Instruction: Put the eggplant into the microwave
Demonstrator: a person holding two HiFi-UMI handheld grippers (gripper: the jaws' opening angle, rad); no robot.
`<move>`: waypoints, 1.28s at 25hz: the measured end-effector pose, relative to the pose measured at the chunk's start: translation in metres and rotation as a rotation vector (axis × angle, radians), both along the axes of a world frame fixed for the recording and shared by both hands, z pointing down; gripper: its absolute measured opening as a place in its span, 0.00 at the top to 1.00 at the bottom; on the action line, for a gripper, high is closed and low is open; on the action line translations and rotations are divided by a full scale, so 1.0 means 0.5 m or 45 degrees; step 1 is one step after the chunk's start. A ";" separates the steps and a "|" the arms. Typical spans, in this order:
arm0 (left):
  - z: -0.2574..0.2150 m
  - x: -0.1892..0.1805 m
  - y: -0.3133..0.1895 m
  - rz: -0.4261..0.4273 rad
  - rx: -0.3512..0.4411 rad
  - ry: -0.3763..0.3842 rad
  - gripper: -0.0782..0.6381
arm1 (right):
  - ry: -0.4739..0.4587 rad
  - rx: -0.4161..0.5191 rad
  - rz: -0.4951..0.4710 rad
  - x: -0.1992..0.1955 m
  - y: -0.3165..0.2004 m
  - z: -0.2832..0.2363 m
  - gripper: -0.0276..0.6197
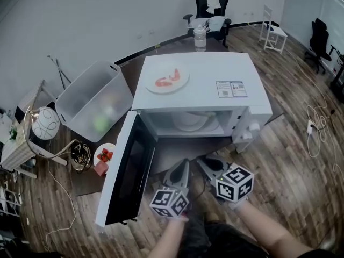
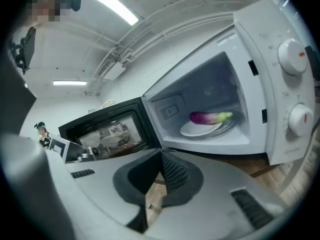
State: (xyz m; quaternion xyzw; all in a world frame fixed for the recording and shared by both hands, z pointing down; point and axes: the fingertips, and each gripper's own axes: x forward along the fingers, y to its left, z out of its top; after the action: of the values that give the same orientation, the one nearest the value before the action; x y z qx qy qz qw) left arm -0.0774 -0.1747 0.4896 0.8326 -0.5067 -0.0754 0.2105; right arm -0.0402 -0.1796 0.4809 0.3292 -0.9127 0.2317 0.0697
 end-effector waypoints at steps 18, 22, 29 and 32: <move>-0.160 0.083 0.197 -0.012 0.103 -0.105 0.90 | -0.031 0.149 -0.121 0.044 0.204 -0.156 0.95; -0.181 0.075 0.229 -0.061 0.129 -0.140 0.90 | -0.032 0.174 -0.150 0.057 0.234 -0.169 0.95; -0.182 0.082 0.254 -0.027 0.105 -0.134 0.90 | -0.071 0.166 -0.132 0.071 0.268 -0.171 0.95; -0.186 0.092 0.267 0.012 0.107 -0.123 0.90 | -0.065 0.192 -0.127 0.068 0.280 -0.183 0.95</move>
State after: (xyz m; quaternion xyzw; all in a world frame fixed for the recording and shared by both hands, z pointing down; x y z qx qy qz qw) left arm -0.0315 -0.0412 0.3967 0.8458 -0.5087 -0.0552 0.1510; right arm -0.0064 -0.0397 0.3896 0.2817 -0.9443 0.1670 0.0328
